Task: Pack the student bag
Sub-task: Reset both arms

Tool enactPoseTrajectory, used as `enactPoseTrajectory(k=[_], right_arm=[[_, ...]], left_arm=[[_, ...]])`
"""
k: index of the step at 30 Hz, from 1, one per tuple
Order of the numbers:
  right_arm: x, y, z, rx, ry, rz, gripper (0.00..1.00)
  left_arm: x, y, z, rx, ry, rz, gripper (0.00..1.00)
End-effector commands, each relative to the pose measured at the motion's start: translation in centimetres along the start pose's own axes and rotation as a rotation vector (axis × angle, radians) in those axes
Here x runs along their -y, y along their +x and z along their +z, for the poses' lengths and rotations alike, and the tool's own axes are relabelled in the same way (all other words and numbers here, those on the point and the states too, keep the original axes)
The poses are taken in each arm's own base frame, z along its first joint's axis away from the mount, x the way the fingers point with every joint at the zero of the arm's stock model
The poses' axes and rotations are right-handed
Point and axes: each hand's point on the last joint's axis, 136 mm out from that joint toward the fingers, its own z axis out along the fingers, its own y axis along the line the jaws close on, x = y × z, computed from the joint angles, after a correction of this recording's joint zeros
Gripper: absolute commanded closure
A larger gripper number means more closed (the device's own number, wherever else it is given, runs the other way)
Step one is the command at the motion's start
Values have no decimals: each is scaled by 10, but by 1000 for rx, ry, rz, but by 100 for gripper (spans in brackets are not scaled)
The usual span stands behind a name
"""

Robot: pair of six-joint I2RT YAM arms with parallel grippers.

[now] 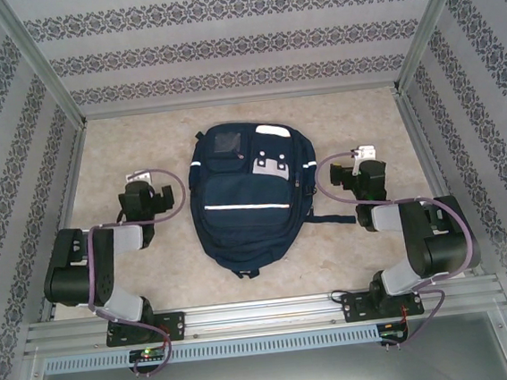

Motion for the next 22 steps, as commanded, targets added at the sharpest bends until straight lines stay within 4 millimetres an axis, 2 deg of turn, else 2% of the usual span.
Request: enactPoseTrajectory(k=[1, 22], right_arm=[[-7, -19, -1, 85, -46, -5, 2], [-6, -20, -2, 86, -47, -4, 2]], left_arm=[[9, -31, -5, 177, 71, 13, 1], [8, -28, -4, 158, 75, 12, 0]])
